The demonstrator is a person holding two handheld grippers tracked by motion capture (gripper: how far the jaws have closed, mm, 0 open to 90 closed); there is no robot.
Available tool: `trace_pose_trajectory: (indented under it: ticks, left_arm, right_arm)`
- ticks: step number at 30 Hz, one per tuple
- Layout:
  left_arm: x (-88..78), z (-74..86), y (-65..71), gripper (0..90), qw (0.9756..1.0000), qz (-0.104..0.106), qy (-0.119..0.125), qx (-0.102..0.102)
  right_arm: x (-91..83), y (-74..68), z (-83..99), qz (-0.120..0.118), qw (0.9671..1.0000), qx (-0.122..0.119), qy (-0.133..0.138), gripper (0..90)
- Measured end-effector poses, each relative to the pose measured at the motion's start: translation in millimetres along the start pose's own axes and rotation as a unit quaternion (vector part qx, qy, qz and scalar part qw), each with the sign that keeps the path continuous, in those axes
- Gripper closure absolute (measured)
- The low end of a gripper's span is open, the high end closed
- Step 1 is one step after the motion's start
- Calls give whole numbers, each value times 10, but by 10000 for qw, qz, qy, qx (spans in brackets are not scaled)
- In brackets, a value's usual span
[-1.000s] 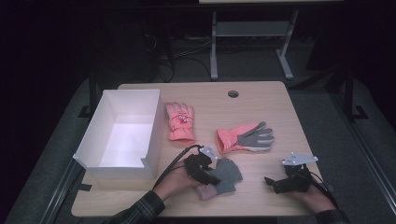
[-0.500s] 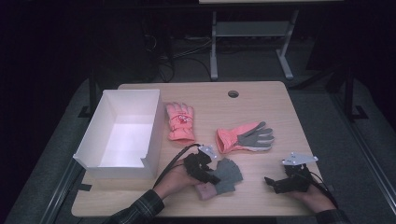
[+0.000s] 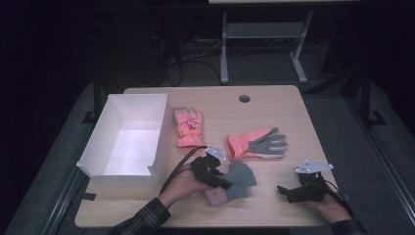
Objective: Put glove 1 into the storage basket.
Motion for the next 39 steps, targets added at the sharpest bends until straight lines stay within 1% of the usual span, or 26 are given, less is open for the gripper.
trace_pose_trajectory:
  ticks: [1, 5, 6, 9, 12, 13, 15, 18, 19, 20, 23, 25, 26, 29, 30, 31, 32, 33, 35, 37, 39]
  left_arm:
    - [-20, -3, -6, 683, 10000, 0, -22, 1]
    - [-126, -63, -41, 684, 9999, -103, 84, -77]
    - [-153, -74, -48, 684, 9998, -134, 65, -94]
    - [-236, -118, -66, 684, 9996, -208, 111, -163]
    - [-291, -160, -90, 683, 9993, -293, 152, -156]
    - [-308, -164, -93, 683, 9994, -295, 121, -143]
    - [-349, -198, -99, 683, 9993, -331, 138, -128]
    - [-412, -248, -96, 683, 9989, -400, 177, -148]
    - [-440, -270, -96, 684, 9988, -424, 211, -116]
    - [-467, -291, -87, 684, 9986, -445, 245, -146]
    - [-577, -336, -85, 684, 9981, -526, 294, -127]
    - [-645, -358, -89, 684, 9976, -575, 338, -183]
    - [-681, -368, -96, 684, 9974, -599, 350, -167]
    - [-787, -392, -123, 684, 9965, -693, 401, -236]
    - [-873, -410, -149, 684, 9957, -769, 454, -261]
    - [-873, -410, -149, 684, 9957, -769, 454, -261]
    - [-966, -428, -172, 684, 9949, -815, 536, -267]
    - [-966, -428, -172, 684, 9949, -815, 536, -267]
    - [-1068, -433, -197, 684, 9938, -904, 578, -278]
    - [-1186, -445, -217, 684, 9923, -973, 700, -307]
    - [-1313, -439, -249, 685, 9905, -1092, 778, -305]
  right_arm:
    - [0, 1, 0, 1, 10000, -3, 1, 0]
    - [1, 0, -1, -2, 10000, 1, 0, 0]
    - [1, 0, -1, -2, 10000, 1, 0, 0]
    - [1, 1, -1, -1, 10000, 0, -2, 0]
    - [1, 1, -1, -1, 10000, -1, -1, 0]
    - [1, 1, -2, -1, 10000, -3, 2, 0]
    - [2, 1, -2, 2, 10000, 1, 4, 0]
    - [1, 0, -1, -1, 10000, 1, 5, 0]
    - [1, 1, -2, 0, 10000, -1, 7, 0]
    - [1, 1, -2, 0, 10000, -1, 7, 0]
    - [-1, -3, 3, 2, 10000, 28, -9, 0]
    - [-2, -3, 3, 0, 10000, 25, -16, 0]
    - [-1, -2, 3, 2, 10000, 26, -8, 0]
    - [-1, -3, 2, 1, 10000, 28, -7, 0]
    - [-1, -3, 2, 2, 10000, 27, -8, 0]
    - [-1, -3, 2, 2, 10000, 27, -8, 0]
    - [0, -3, 2, 1, 10000, 28, -6, 0]
    - [0, -3, 2, 1, 10000, 28, -6, 0]
    - [1, 1, -2, 6, 10000, 2, 8, 0]
    - [1, 0, -2, -2, 10000, 2, 9, 0]
    - [1, 0, -2, -1, 10000, 5, 7, 0]
Point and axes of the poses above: each handheld gripper's, and its own axes: x roughly forward along the jaws, z roughly out of its underside, y roughly to its right, the point moved 9 cm from there along x, roughly forward along the jaws, and after that the axes turned 14 degrees about x, right-handed, at the moved point
